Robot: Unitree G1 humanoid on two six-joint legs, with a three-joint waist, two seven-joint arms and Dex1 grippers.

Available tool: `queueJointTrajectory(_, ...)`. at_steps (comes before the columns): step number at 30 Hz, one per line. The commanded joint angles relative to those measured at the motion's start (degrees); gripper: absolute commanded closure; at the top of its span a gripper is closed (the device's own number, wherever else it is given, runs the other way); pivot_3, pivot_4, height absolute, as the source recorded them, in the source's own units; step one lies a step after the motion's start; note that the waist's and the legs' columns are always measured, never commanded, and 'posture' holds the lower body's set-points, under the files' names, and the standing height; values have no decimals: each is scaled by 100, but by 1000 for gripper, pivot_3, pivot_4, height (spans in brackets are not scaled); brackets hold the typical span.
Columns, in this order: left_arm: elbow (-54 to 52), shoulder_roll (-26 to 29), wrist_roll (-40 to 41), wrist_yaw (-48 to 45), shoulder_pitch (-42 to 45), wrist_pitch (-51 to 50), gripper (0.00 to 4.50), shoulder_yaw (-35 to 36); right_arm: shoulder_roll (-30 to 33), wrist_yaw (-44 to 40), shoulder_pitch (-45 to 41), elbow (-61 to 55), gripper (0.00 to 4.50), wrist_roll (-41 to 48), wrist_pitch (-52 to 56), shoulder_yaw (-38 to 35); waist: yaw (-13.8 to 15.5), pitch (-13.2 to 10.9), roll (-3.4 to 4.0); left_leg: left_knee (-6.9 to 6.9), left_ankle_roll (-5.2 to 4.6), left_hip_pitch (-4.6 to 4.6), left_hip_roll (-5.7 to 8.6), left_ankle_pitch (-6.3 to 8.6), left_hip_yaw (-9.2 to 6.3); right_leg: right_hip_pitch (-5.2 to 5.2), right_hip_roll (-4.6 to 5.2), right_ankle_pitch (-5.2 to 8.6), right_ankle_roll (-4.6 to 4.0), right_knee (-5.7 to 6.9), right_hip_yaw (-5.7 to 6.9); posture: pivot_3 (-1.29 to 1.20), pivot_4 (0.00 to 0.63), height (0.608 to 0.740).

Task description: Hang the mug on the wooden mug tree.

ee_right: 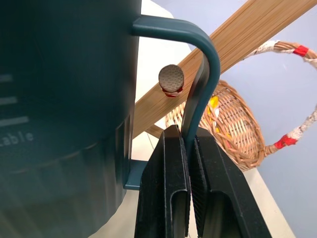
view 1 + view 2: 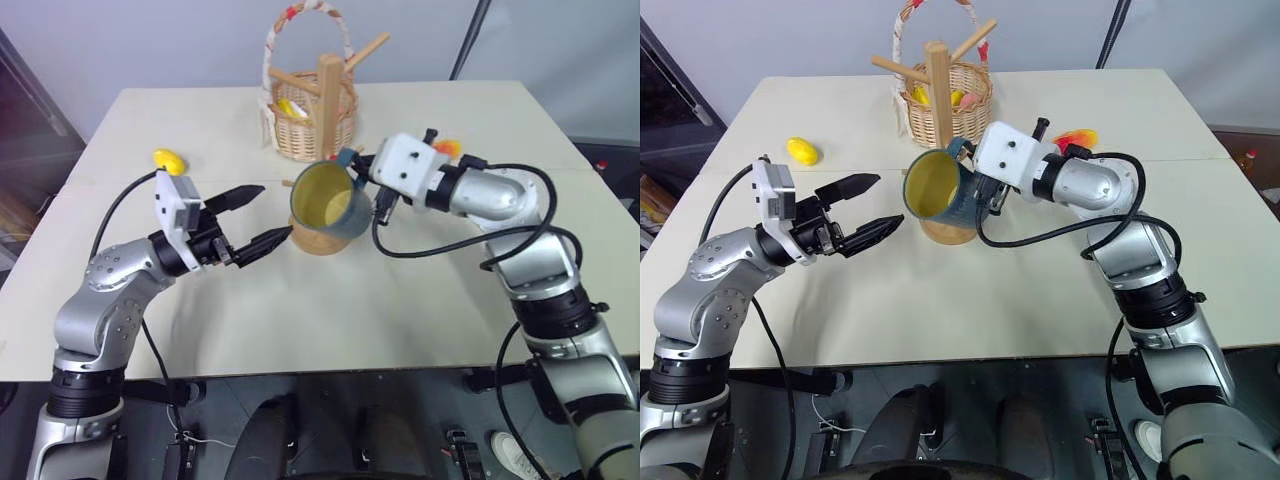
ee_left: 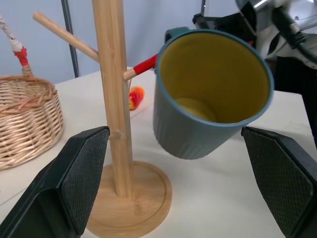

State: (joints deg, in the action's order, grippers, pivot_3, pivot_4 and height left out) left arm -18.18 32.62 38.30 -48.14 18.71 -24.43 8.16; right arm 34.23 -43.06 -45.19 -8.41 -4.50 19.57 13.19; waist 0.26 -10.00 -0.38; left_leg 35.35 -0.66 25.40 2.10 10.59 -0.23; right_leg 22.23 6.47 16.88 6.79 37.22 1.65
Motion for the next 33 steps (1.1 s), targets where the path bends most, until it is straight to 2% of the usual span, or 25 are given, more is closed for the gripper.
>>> queueJointTrajectory(1,-222,17,122,48,40,23,0,150,-28,14,-234,65,4440,-166,-87,25,0,0,0,0,0,0,0,0,0,0,0,0,0,0,0,0,150,740)
queueJointTrajectory(5,-246,2,132,81,19,38,0,135,-80,-5,-284,157,4440,-207,-113,42,-1,0,0,0,0,0,0,0,0,0,-1,0,0,0,0,0,150,740)
queueJointTrajectory(6,-247,0,132,87,16,43,0,132,-93,-7,-293,163,4163,-208,-115,41,-1,0,0,0,0,0,0,0,0,0,-1,0,0,0,0,0,150,740)
queueJointTrajectory(8,-240,-3,131,98,16,55,0,127,-116,10,-306,155,3512,-206,-116,23,-1,0,0,0,0,0,0,0,0,0,-1,0,0,0,0,0,150,740)
queueJointTrajectory(13,-209,-7,128,95,24,68,0,121,-79,145,-334,73,955,-322,-165,-62,-4,0,0,0,0,0,0,0,0,0,-1,0,1,0,0,0,150,740)
queueJointTrajectory(15,-178,-10,116,87,27,76,0,118,17,120,-309,-81,955,-299,-124,-166,-4,0,0,-1,0,0,0,0,0,1,-1,0,1,1,0,0,150,740)
queueJointTrajectory(18,-22,-32,49,182,10,74,0,158,307,31,-61,-572,955,-2,107,-707,16,-1,1,-1,0,2,0,0,0,3,-1,0,1,0,0,0,150,740)
queueJointTrajectory(23,521,-241,-425,666,-201,386,0,260,522,-133,976,-1275,955,859,571,-1734,47,2,-5,-2,-1,1,2,1,0,-6,5,0,1,-9,0,0,150,740)
queueJointTrajectory(28,1324,-646,-1044,1491,-463,949,0,553,-133,111,2454,-1327,955,1919,888,-2746,29,3,-6,-6,-1,-1,0,1,1,-1,20,-1,1,-2,-2,0,150,740)
queueJointTrajectory(33,1814,-855,-1586,2047,-873,1421,0,676,-749,336,3499,-649,955,2036,112,-2849,20,3,-6,-9,-1,-3,0,1,4,0,19,-1,1,-1,-3,0,150,740)
